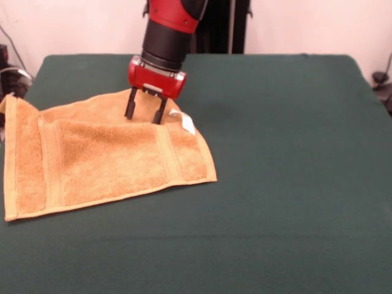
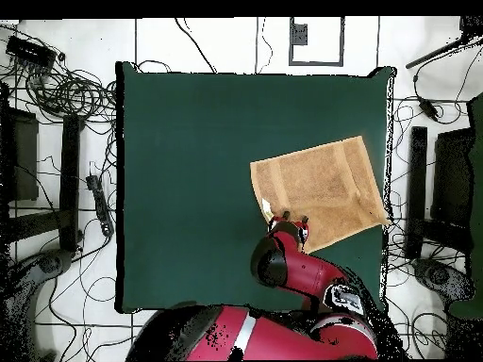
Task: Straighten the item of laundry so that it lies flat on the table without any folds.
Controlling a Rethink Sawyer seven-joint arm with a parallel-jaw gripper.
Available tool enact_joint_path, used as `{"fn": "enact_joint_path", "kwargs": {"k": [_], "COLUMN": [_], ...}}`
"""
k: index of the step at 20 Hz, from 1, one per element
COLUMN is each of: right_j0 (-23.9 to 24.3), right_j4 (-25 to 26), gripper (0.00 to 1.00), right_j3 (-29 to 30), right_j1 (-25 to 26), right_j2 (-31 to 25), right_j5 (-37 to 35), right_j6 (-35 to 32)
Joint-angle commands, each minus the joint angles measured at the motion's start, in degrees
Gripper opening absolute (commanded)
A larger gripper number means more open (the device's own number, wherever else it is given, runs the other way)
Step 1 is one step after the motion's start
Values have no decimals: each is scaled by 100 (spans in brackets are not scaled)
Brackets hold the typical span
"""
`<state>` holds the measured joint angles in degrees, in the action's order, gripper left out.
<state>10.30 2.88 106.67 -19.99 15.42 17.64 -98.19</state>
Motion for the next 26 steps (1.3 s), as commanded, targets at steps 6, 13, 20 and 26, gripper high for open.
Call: {"fn": "enact_joint_path", "kwargs": {"k": [6,13,20,26], "right_j0": [-55,-409,-698,-721], "right_j4": [16,-61,-210,-297], "gripper": [100,100,100,100], "right_j3": [828,1085,1333,1502], "right_j1": [545,463,338,217], "right_j2": [-1428,-1227,-1161,-1277], "right_j5": [-1065,-693,-582,-660], "right_j6": [-1084,-1263,-1438,-1517]}}
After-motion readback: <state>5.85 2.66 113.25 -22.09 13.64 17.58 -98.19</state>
